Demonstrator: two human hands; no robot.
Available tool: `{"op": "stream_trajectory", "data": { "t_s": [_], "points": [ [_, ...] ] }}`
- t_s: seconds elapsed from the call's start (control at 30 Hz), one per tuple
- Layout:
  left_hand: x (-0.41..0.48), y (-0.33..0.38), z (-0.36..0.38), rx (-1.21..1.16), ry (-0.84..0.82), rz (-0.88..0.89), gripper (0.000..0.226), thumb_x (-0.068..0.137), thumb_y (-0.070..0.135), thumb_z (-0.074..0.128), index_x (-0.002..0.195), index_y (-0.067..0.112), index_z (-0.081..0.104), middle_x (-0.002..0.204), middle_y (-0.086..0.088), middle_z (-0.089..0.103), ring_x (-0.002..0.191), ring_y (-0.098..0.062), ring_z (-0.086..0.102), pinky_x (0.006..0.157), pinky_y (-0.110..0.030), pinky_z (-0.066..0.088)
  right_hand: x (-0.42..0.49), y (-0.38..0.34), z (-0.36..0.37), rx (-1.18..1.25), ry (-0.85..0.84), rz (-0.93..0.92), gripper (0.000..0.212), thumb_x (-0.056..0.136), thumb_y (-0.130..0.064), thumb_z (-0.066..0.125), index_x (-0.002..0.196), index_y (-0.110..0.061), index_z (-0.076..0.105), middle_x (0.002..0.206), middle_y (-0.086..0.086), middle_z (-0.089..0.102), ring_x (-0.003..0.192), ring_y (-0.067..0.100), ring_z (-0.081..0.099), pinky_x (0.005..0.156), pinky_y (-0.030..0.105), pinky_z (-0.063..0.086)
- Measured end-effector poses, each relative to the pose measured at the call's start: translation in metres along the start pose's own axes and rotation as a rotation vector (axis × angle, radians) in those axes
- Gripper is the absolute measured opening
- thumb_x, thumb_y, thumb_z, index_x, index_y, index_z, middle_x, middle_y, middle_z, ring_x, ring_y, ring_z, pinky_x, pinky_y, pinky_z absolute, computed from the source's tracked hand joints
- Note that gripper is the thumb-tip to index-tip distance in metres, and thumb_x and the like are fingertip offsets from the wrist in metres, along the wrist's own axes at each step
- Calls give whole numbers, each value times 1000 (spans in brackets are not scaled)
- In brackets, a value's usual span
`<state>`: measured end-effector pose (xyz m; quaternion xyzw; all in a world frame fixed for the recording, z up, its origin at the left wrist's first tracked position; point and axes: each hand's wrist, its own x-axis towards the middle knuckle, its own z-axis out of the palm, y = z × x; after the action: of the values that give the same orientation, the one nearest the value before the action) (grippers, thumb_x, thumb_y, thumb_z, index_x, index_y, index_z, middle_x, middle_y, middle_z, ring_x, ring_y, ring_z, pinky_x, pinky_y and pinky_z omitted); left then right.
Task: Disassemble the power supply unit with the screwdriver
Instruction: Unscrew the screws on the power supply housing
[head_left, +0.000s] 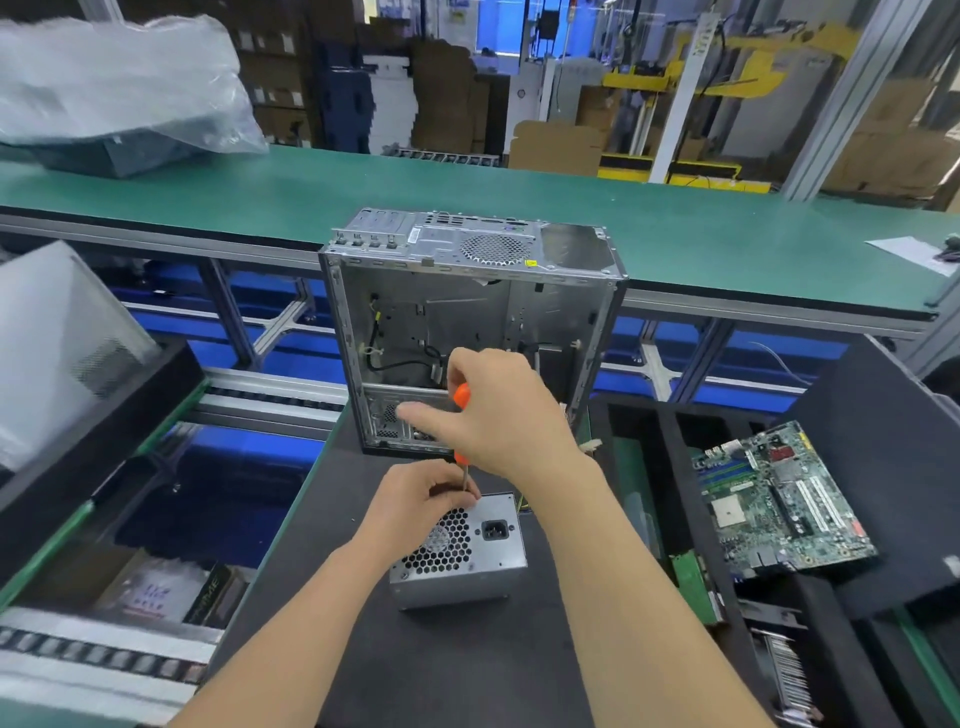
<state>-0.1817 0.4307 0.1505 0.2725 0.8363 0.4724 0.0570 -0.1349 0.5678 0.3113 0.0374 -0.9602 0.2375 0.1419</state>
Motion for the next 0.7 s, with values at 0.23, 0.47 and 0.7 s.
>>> {"op": "stream_trajectory", "data": {
  "t_s": [0.23, 0.47, 0.7],
  "points": [
    [-3, 14, -10, -18, -48, 12, 43, 95, 18, 75, 81, 58, 73, 95, 26, 77, 95, 3, 72, 84, -11, 50, -4, 20, -12, 181, -153, -106, 29, 77, -9, 71, 96, -26, 56, 77, -6, 66, 78, 16, 60, 68, 37, 55],
    [-3, 13, -7, 118, -27, 46, 17, 95, 14, 70, 89, 28, 77, 90, 23, 76, 92, -2, 72, 89, -25, 54, -6, 21, -18, 67, -192, -167, 25, 76, -37, 67, 88, -23, 50, 81, -4, 55, 82, 19, 53, 68, 40, 50],
    [4, 5, -2, 156, -34, 49, 27, 91, 10, 71, 86, 36, 75, 86, 26, 75, 88, 2, 72, 81, -7, 47, 7, 10, -21, -195, 33, 213, 60, 76, -70, 70, 64, -16, 45, 67, 2, 49, 59, 22, 49, 46, 26, 27]
  ]
}}
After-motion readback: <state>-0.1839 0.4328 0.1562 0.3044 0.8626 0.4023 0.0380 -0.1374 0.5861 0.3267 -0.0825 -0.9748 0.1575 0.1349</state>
